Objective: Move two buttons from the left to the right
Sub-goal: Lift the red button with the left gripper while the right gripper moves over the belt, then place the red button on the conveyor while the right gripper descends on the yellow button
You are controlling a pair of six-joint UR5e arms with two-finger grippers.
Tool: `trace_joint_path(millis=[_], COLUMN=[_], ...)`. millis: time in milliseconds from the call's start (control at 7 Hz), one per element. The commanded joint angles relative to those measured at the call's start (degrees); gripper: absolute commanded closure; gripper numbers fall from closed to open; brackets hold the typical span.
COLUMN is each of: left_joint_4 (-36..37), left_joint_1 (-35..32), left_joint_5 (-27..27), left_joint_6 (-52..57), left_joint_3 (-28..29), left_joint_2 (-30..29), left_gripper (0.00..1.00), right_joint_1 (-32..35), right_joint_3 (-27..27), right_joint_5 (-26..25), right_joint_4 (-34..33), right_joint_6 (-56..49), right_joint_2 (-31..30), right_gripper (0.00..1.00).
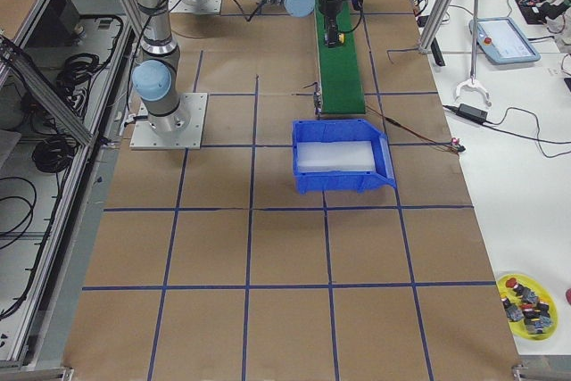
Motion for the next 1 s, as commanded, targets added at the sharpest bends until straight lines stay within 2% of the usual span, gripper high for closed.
trace_joint_path(millis=[0,286,429,857], left_joint_4=[7.14,19.63,21.95,22.06], left_joint_1=[-1.53,-1.61,-1.61,-1.70], left_joint_5=[-0.08,0.01,1.31,2.20], left_joint_6=[-1.55,-4.28,-4.28,-4.37], left_joint_3=[-5.76,-12.80,-14.31,-14.77], left_joint_2=[-0.72,-2.64,-3.52,-3.71], left_gripper=[0.83,0.83,0.83,0.82], right_joint_1=[0.00,0.00,-0.17,-0.09], right_joint_3=[-0.08,0.79,0.54,0.71], right_joint_5=[0.07,-0.11,0.06,0.59], right_joint_4=[-4.48,-5.57,-5.47,-6.00], right_joint_6=[0.01,-0.08,-0.08,0.18], right_joint_2=[2.02,2.30,2.30,2.38], right_gripper=[0.00,0.00,0.00,0.00])
